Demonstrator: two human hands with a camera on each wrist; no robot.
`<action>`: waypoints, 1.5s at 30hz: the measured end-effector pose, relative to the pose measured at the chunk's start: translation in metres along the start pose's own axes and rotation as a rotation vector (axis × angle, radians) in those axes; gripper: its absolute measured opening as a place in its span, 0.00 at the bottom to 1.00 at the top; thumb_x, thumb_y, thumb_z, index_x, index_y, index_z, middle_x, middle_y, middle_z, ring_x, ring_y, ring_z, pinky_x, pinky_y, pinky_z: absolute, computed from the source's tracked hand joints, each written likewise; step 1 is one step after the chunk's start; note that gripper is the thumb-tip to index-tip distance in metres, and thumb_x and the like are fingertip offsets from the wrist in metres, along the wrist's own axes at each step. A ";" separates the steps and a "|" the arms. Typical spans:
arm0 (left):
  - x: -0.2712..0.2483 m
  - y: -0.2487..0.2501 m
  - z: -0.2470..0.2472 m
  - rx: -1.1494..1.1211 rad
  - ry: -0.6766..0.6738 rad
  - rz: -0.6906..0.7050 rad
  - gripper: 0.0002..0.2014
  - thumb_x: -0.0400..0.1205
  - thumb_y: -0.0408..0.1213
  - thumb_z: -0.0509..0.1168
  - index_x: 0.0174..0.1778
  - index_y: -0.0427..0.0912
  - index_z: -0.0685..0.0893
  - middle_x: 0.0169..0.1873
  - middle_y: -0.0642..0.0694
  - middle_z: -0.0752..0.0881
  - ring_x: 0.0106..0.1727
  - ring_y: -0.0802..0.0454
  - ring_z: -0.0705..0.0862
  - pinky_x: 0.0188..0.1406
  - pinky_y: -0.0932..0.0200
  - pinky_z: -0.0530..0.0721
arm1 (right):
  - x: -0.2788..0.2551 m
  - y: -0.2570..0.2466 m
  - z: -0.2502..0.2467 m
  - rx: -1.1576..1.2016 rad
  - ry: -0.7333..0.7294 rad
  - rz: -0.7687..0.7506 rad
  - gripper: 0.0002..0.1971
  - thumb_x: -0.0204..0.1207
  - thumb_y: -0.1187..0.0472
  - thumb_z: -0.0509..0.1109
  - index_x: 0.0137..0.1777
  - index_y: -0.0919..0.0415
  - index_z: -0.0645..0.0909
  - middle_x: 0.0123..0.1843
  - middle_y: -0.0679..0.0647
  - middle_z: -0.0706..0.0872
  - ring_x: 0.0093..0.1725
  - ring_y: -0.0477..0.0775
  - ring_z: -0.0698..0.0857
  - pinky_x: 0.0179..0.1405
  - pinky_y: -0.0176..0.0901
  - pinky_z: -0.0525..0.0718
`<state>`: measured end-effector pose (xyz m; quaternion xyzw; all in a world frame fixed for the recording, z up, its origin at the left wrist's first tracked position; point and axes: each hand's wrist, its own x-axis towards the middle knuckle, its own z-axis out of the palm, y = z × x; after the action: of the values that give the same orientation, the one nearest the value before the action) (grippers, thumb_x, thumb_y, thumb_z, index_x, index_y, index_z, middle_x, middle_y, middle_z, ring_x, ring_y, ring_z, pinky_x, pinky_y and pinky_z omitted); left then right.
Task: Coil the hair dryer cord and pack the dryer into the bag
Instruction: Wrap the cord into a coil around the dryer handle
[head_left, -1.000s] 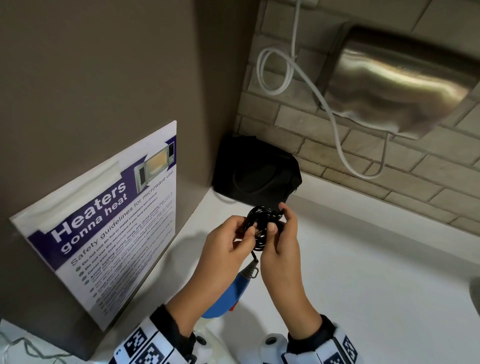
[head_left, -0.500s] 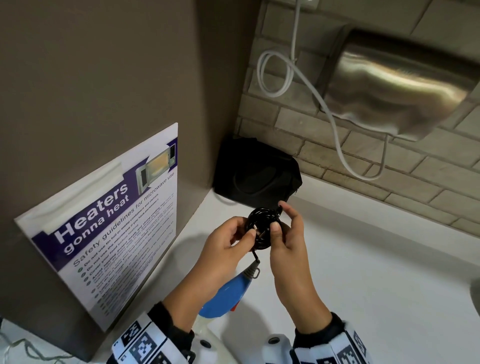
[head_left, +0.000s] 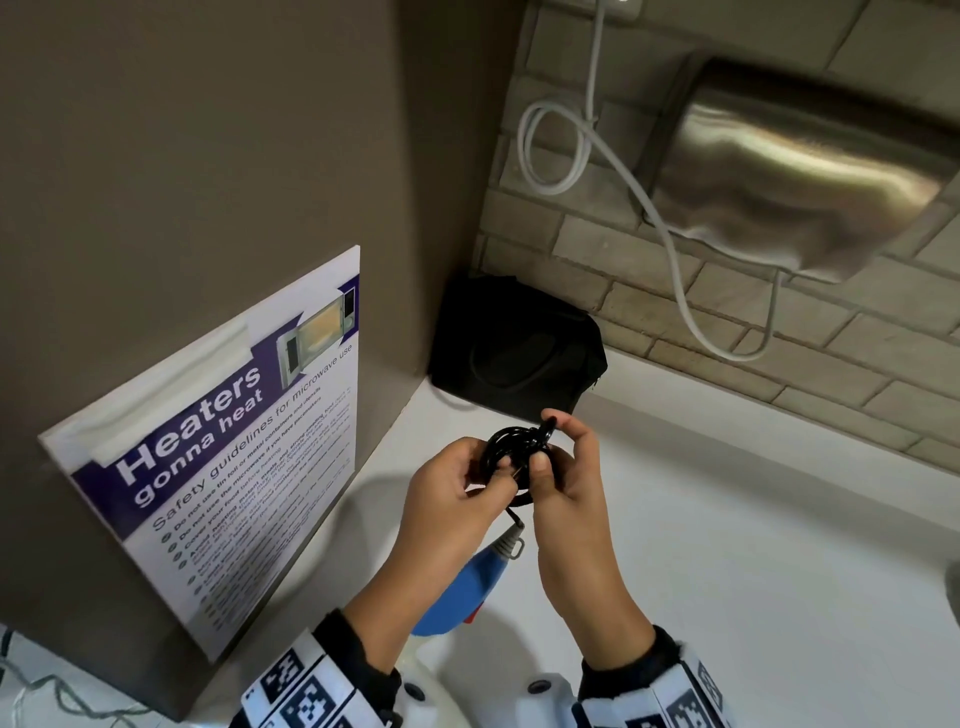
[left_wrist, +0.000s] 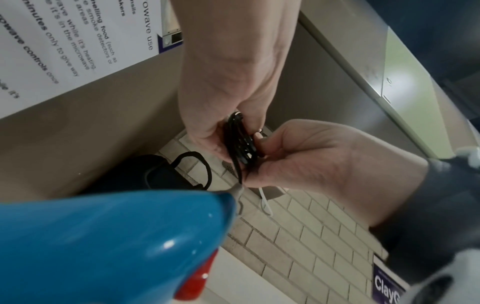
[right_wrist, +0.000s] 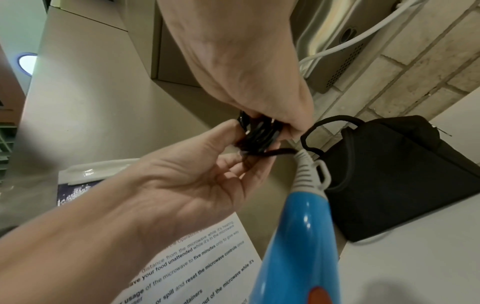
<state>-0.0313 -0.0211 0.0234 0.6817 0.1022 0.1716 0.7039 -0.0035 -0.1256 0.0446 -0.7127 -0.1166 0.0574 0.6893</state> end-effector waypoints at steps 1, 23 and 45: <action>-0.001 0.000 0.000 -0.001 -0.006 0.023 0.07 0.78 0.33 0.68 0.44 0.52 0.83 0.41 0.53 0.91 0.44 0.59 0.90 0.41 0.68 0.84 | 0.000 0.000 -0.001 0.007 0.007 -0.001 0.19 0.85 0.71 0.55 0.67 0.46 0.70 0.55 0.64 0.85 0.48 0.53 0.87 0.39 0.33 0.84; 0.004 0.010 -0.009 -0.220 -0.242 -0.077 0.14 0.84 0.33 0.63 0.65 0.47 0.84 0.56 0.48 0.90 0.60 0.54 0.87 0.58 0.60 0.85 | 0.010 0.002 -0.020 0.041 0.005 -0.012 0.12 0.86 0.66 0.57 0.61 0.57 0.80 0.56 0.61 0.89 0.57 0.59 0.86 0.59 0.48 0.83; 0.000 0.005 0.011 0.026 -0.267 -0.113 0.21 0.77 0.53 0.69 0.63 0.72 0.70 0.59 0.57 0.80 0.54 0.58 0.87 0.56 0.54 0.88 | 0.022 0.007 -0.039 -0.041 -0.043 0.182 0.13 0.87 0.61 0.57 0.58 0.60 0.84 0.54 0.64 0.90 0.59 0.69 0.85 0.65 0.61 0.79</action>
<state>-0.0281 -0.0314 0.0292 0.7007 0.0481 0.0382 0.7108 0.0279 -0.1581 0.0415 -0.7328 -0.0672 0.1325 0.6640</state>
